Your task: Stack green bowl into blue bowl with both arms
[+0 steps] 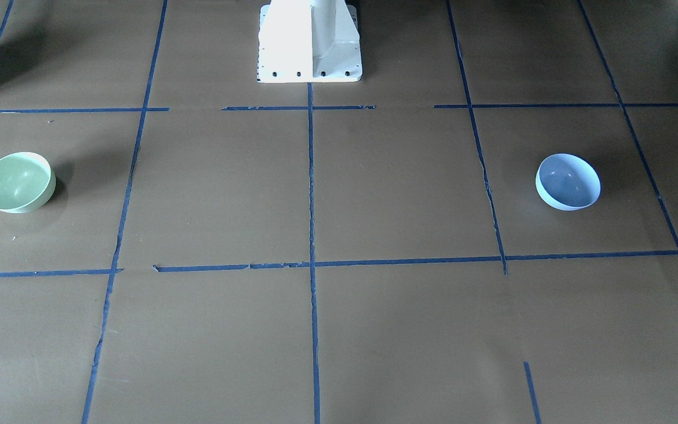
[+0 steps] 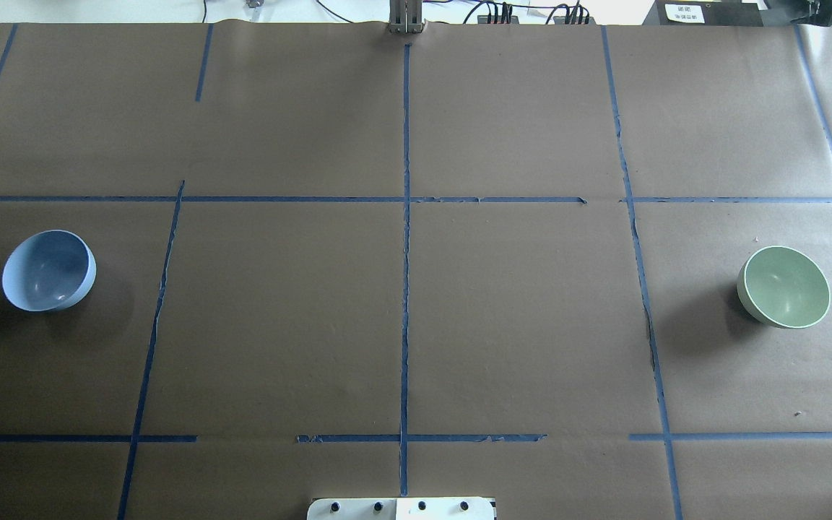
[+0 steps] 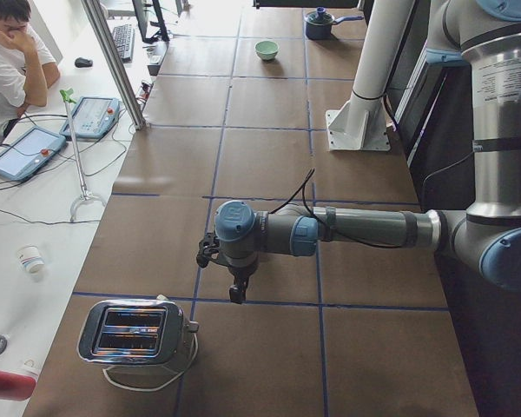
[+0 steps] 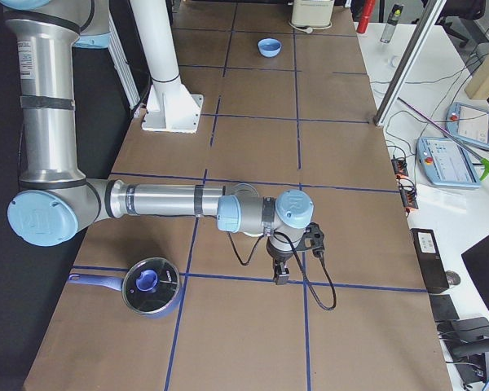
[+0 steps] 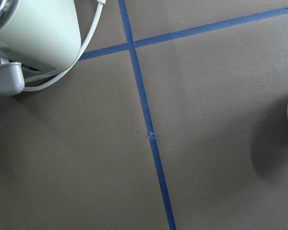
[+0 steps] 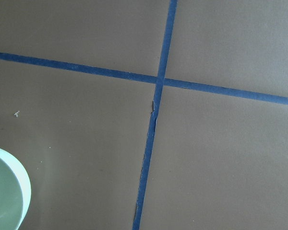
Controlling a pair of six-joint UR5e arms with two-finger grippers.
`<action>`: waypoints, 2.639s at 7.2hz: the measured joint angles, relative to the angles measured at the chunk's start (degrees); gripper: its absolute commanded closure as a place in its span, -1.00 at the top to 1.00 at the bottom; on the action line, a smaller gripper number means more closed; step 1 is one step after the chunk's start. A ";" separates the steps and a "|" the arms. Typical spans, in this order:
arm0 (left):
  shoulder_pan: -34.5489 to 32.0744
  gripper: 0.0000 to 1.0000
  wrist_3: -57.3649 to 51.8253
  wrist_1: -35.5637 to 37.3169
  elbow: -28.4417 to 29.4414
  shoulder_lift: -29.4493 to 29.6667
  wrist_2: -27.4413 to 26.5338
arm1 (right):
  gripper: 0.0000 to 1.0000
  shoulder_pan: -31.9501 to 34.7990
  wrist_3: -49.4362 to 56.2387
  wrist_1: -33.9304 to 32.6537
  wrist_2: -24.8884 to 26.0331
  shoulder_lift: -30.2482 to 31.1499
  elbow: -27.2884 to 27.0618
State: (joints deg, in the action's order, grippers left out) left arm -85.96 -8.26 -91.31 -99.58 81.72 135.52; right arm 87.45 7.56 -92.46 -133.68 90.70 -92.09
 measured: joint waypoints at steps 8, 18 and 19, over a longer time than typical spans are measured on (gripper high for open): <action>0.65 1.00 1.06 -2.36 -0.09 7.37 -0.42 | 1.00 -0.91 -0.56 0.00 -0.03 -0.50 -0.76; 31.05 -1.00 58.28 -33.91 3.17 1.45 -14.69 | 1.00 -1.58 -0.88 0.00 -0.03 -0.23 -0.72; 31.09 -1.00 58.98 -33.98 3.19 1.52 -14.61 | 1.00 -1.58 -0.88 0.00 -0.01 -0.20 -0.73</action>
State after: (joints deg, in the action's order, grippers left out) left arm -54.88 50.71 -125.29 -96.39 83.24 120.91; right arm 85.87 6.68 -92.46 -133.69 90.51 -92.81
